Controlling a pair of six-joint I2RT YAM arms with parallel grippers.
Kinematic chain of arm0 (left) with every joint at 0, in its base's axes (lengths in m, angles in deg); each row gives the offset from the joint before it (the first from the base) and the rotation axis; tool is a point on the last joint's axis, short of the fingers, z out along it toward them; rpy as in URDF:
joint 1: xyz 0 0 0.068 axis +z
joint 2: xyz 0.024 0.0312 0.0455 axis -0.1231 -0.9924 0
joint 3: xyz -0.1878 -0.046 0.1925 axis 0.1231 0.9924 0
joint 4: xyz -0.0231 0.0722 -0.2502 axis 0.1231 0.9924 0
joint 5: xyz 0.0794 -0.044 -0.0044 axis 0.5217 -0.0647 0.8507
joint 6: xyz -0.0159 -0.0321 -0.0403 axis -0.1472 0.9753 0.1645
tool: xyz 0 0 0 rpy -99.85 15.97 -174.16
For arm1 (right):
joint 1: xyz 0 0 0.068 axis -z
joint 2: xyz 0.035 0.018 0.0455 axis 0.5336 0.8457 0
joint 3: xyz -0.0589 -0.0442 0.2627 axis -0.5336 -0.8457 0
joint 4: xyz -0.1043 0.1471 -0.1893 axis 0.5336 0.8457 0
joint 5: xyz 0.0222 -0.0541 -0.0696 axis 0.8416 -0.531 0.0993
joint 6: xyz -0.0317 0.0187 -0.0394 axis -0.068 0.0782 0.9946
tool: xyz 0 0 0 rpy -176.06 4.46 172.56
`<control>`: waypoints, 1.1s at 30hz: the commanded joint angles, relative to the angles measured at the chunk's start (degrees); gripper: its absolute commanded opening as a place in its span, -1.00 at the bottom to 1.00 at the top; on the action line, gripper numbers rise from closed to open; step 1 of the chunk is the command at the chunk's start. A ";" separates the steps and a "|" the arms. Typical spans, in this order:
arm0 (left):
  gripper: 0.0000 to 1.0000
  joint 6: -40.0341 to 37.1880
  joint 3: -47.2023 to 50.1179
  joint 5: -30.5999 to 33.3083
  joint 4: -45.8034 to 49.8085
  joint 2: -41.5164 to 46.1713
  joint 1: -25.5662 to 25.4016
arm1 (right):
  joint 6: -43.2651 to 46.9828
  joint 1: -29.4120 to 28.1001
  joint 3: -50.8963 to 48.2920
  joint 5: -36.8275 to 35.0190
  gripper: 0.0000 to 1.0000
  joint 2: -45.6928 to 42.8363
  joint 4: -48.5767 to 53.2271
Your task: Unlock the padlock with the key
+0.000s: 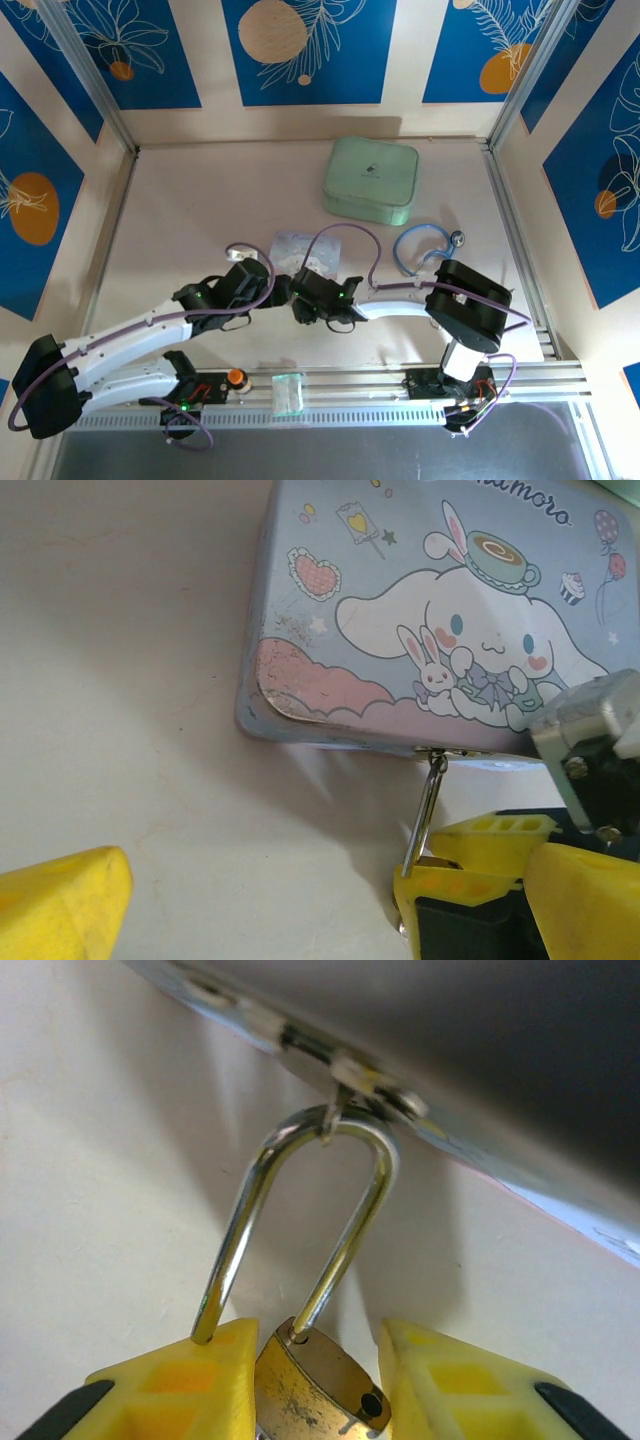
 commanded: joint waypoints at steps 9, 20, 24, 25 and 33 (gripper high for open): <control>0.99 -22.67 -7.92 6.21 -2.73 -7.17 2.22 | -4.88 3.75 -9.64 4.78 -0.43 -5.15 -0.95; 0.74 -56.74 -17.75 -1.79 0.42 -15.94 2.10 | -5.08 10.38 -19.73 11.38 -0.58 -13.54 -6.71; 0.55 -60.33 -19.66 -4.29 -0.59 -18.48 1.25 | -5.39 12.16 -23.26 12.38 -0.63 -16.49 -8.14; 0.55 -60.96 -19.98 -4.13 -0.76 -19.35 0.78 | -5.22 12.62 -23.58 12.57 -0.66 -16.80 -8.15; 0.52 -65.19 -23.08 1.99 0.44 -27.97 -4.80 | -7.94 16.81 -28.84 18.29 -0.76 -19.56 -15.06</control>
